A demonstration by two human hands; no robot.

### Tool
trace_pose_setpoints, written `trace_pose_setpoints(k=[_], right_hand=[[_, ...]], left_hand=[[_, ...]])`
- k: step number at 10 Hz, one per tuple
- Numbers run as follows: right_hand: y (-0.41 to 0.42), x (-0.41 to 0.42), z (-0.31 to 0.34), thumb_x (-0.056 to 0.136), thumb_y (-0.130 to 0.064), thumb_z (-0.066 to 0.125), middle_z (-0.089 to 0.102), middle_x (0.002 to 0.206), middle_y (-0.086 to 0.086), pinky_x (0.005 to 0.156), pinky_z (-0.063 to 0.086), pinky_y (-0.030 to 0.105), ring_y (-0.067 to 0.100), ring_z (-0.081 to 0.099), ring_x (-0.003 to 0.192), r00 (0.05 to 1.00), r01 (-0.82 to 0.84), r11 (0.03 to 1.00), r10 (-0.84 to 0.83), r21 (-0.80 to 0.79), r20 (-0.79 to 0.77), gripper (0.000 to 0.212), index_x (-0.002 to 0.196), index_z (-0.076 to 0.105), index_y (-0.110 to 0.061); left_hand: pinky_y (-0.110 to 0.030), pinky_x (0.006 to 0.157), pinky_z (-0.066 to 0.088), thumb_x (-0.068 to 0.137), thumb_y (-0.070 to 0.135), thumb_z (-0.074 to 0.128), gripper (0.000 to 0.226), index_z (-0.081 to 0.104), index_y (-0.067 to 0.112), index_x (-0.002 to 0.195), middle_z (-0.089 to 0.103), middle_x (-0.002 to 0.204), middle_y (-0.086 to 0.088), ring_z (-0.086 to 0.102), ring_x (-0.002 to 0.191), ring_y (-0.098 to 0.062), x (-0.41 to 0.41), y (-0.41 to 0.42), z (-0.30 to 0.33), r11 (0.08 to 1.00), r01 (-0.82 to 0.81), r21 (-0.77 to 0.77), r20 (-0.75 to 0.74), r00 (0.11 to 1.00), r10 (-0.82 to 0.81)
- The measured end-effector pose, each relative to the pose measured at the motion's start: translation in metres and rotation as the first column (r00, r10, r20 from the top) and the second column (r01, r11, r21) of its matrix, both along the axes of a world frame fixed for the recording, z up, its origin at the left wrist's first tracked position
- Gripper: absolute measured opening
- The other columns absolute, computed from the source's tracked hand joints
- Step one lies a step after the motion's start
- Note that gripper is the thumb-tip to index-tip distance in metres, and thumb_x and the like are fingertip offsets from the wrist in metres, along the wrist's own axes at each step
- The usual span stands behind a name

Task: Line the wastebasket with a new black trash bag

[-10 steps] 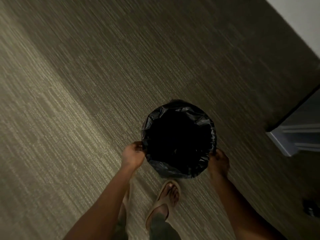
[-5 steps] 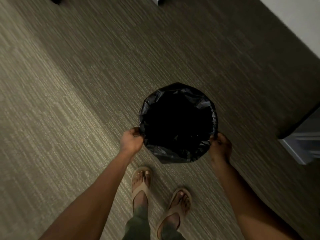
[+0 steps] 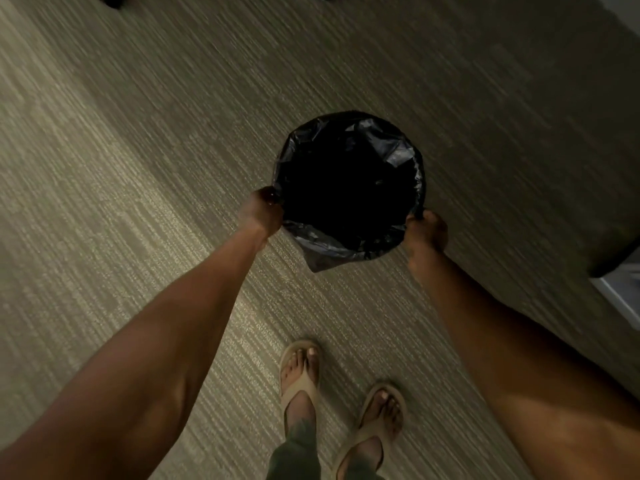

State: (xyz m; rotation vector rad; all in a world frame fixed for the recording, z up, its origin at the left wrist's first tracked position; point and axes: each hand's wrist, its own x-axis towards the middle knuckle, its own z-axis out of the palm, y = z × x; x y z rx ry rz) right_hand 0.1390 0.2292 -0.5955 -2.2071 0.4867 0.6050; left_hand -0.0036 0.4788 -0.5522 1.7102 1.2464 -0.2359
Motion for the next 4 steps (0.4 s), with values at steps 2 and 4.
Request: trace_pose_setpoints(k=[2,4], right_hand=[[-0.001,0.003,0.003,0.095,-0.029,0.059,0.071,0.124,0.015,0.091,0.057,0.044,0.036,0.067,0.111,0.999,-0.026,1.0,0.026,-0.013,-0.029,0.036,0.124,0.069,-0.011],[-0.015,-0.012,0.055,0.092,-0.074,0.043,0.026,0.166,0.016,0.116,0.034,0.049,0.036,0.033,0.149,0.989,-0.123,0.992,0.121,-0.028,-0.084,0.094,0.162,0.021,-0.015]], left_hand=[[-0.016,0.081,0.051,0.1,-0.004,0.05,0.035,0.066,0.002,0.13,0.071,0.123,-0.011,0.061,0.107,-0.018,0.007,-0.008,-0.003,0.998,-0.043,-0.044,0.121,0.992,0.048],[-0.04,0.127,0.026,0.11,0.039,0.039,0.069,0.013,0.009,0.166,0.027,0.17,-0.02,0.029,0.157,-0.036,-0.017,-0.021,0.005,0.99,-0.021,0.143,0.01,1.0,0.019]])
